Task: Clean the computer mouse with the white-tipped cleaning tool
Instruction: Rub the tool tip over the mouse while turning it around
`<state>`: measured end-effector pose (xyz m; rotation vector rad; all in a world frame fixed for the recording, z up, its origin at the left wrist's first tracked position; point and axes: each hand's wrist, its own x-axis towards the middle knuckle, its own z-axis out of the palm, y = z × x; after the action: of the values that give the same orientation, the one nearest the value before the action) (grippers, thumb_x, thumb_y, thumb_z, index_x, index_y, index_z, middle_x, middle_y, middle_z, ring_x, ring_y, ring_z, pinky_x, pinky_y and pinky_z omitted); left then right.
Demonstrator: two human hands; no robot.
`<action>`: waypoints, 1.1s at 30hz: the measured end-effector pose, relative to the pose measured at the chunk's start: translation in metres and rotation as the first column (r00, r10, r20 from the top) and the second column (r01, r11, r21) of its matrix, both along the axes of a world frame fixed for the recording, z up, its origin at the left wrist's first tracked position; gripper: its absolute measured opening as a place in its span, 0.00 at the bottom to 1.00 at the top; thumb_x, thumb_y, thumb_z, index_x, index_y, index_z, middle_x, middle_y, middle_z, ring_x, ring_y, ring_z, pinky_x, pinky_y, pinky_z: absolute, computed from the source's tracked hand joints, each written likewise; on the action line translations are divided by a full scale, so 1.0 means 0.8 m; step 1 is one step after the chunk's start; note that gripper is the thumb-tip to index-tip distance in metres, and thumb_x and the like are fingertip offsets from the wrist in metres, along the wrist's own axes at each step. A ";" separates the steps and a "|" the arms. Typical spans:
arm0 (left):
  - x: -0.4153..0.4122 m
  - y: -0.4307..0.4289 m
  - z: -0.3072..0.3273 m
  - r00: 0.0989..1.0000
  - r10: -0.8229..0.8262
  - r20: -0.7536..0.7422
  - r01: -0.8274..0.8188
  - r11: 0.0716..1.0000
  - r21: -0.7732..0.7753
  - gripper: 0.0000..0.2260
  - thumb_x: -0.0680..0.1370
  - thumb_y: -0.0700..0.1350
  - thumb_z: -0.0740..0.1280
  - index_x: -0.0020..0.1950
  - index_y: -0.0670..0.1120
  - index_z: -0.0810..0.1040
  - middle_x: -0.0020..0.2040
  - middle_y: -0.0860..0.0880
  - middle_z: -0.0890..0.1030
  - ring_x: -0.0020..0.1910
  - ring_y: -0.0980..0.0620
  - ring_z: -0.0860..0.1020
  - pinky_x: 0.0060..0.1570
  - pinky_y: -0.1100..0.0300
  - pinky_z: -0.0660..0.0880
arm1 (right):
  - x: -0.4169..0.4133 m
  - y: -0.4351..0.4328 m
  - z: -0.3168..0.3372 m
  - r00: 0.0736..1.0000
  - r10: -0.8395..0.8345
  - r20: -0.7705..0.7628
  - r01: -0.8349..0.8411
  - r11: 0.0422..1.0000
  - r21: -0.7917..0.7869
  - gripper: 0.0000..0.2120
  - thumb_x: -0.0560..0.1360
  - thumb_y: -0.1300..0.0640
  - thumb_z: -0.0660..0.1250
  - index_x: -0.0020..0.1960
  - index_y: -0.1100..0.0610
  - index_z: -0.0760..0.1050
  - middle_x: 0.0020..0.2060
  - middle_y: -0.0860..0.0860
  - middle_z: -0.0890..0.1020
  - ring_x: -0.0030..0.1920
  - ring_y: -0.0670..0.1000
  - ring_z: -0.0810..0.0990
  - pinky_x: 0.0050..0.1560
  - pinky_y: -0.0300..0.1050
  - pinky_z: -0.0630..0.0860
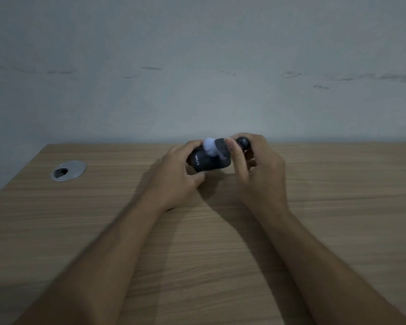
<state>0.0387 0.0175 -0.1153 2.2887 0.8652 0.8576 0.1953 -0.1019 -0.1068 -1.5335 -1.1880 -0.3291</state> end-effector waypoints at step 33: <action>0.010 -0.009 0.007 0.997 0.060 0.045 -0.068 0.981 0.184 0.18 0.70 0.42 0.83 0.51 0.50 0.77 0.44 0.65 0.66 0.50 0.56 0.67 0.58 0.48 0.72 | -0.018 -0.005 0.008 0.975 0.028 0.221 -0.038 0.998 0.041 0.10 0.86 0.57 0.71 0.64 0.61 0.84 0.52 0.53 0.83 0.44 0.40 0.74 0.48 0.29 0.71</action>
<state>0.0467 0.0102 -0.1099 2.4049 0.8781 1.0478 0.1812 -0.1057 -0.1002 -1.4641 -1.3680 -0.5118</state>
